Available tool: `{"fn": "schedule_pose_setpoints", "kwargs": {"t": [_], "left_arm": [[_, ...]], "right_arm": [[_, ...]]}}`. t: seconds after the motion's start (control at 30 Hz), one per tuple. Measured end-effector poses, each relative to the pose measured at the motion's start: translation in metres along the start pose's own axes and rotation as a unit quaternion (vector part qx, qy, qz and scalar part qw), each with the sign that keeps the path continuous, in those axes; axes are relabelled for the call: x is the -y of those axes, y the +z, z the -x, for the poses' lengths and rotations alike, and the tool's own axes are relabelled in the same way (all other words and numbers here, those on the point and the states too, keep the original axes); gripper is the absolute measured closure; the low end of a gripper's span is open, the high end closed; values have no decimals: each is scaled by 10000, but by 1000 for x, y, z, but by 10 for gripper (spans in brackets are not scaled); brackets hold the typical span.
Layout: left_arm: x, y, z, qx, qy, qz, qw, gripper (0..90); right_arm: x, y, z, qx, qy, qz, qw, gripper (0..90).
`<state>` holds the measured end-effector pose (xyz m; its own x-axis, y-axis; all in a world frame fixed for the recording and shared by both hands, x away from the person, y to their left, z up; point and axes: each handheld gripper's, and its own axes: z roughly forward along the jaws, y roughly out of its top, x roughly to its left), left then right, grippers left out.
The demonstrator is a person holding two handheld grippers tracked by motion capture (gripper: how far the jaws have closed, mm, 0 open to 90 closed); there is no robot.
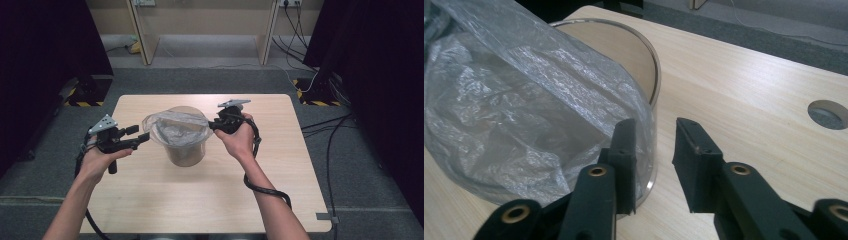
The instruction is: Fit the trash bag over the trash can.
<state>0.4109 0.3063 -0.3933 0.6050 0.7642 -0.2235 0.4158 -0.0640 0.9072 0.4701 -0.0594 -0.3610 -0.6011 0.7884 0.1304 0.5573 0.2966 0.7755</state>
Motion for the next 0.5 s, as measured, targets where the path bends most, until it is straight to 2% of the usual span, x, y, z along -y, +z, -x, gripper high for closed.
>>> {"fn": "schedule_pose_setpoints", "kwargs": {"t": [0.07, 0.13, 0.23, 0.33, 0.43, 0.5], "left_arm": [[3, 2, -2, -73, -4, -60, 10000, 359], [6, 4, -3, -64, -155, -82, 9998, 359], [8, 8, -1, -65, -264, -128, 9995, 363], [8, 13, 1, 51, -525, -114, 9985, 394], [9, 17, 2, 99, -645, -202, 9977, 483], [10, 19, 3, 166, -734, -212, 9969, 582]], "right_arm": [[-1, -1, -1, -36, 0, 14, 10000, 669], [-1, -2, -2, -57, 0, 28, 10000, 656], [-2, 0, -2, -78, 20, 17, 10000, 647], [-1, 2, -2, -103, 45, -6, 9999, 644], [0, 3, -2, -121, 58, -8, 9999, 661], [1, 3, -2, -140, 79, -59, 9999, 693]]}}
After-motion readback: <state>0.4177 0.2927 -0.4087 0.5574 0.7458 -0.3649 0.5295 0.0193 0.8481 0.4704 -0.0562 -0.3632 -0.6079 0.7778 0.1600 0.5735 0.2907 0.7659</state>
